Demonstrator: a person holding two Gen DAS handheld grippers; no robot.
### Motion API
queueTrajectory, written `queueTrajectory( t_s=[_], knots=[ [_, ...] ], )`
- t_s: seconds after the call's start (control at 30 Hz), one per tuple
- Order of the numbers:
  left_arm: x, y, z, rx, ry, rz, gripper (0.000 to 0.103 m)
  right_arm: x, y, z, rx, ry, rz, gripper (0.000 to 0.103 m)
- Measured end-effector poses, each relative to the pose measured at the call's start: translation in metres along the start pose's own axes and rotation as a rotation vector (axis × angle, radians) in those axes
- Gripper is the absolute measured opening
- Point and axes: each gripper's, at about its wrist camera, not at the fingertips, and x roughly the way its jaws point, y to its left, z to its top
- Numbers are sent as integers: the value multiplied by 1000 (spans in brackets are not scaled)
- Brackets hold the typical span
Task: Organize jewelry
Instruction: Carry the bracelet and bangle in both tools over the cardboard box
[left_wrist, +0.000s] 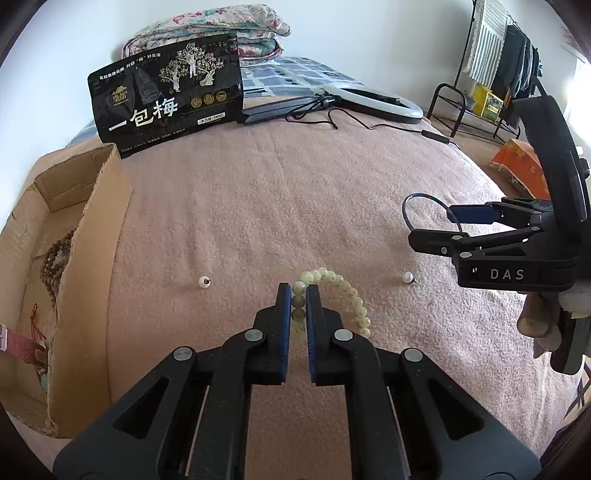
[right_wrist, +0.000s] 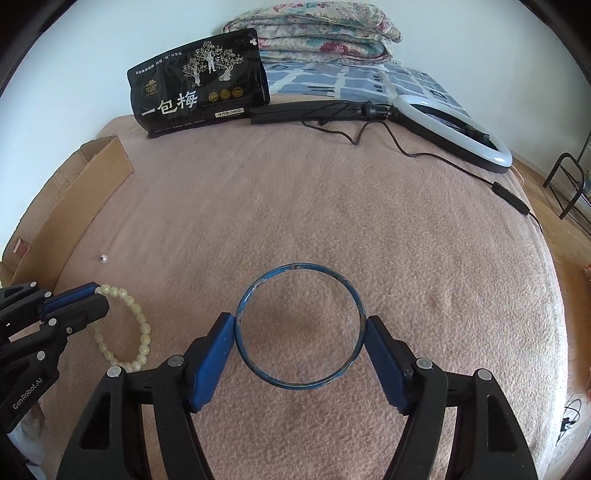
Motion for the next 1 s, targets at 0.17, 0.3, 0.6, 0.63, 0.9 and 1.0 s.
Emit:
queueTrajectory(
  t_s=[0.17,0.3,0.6,0.63,0.9,1.0],
  knots=[
    [-17,-4,3,17,-29,3,6,-16,-1,-2,1,-20,-11,73],
    [-29,-6,5,28,-48,8,6,-29,0,-4,5,-32,-11,73],
    [-63,1,15,34,-99,20,6,-59,17,-4,-4,-67,16,73],
    [-67,3,16,31,-105,21,6,-62,20,-4,-9,-72,18,73],
    [-106,31,23,11,-156,57,6,-83,59,7,-48,-108,62,73],
    [-120,47,26,-6,-174,78,6,-89,76,13,-67,-122,80,73]
  ],
)
